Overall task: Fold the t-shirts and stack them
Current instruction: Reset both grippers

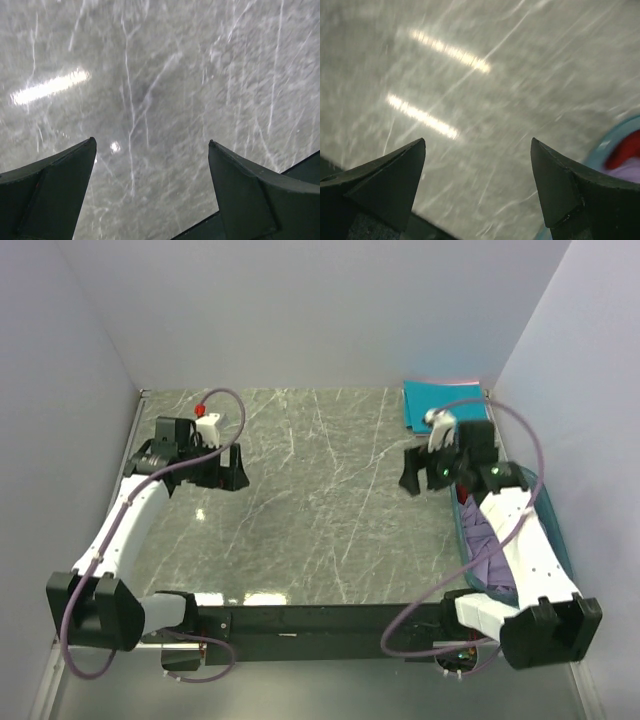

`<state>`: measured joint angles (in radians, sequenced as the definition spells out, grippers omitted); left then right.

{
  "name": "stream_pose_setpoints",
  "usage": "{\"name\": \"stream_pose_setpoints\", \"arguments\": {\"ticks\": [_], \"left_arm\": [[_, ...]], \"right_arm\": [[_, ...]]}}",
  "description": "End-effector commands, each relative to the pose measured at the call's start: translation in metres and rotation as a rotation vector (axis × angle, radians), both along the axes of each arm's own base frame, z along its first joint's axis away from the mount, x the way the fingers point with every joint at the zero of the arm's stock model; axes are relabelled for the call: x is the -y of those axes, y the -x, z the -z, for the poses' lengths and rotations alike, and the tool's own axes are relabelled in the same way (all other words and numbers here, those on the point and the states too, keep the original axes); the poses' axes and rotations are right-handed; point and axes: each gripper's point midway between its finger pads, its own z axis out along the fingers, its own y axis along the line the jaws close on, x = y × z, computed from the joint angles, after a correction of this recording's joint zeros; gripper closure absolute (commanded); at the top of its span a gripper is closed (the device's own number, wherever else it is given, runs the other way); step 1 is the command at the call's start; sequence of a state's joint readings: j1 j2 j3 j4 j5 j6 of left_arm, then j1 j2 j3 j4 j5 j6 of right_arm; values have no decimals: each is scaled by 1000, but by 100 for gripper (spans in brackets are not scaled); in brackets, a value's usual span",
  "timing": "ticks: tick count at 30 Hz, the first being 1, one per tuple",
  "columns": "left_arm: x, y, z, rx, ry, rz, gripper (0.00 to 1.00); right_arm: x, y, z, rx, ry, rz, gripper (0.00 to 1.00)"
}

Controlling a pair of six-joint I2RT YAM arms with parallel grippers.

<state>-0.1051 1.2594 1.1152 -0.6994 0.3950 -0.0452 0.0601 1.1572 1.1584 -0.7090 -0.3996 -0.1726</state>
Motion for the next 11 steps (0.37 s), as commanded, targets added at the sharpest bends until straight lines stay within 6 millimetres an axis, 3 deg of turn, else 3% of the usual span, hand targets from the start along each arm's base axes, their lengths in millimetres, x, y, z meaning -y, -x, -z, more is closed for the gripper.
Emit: {"name": "stream_pose_setpoints", "arguments": {"ticks": [1,4,11], "left_arm": [[-8,15,2,34,-44,1,1],[-14,27,7,67,-79,14,1],[-25,35,10,88,-124,-13,0]], "right_arm": [[-13,38,20,-27,35,-52,8],[-18,61,46,-66,61,-78,8],[-12,69,47,-64,86,-68,7]]}}
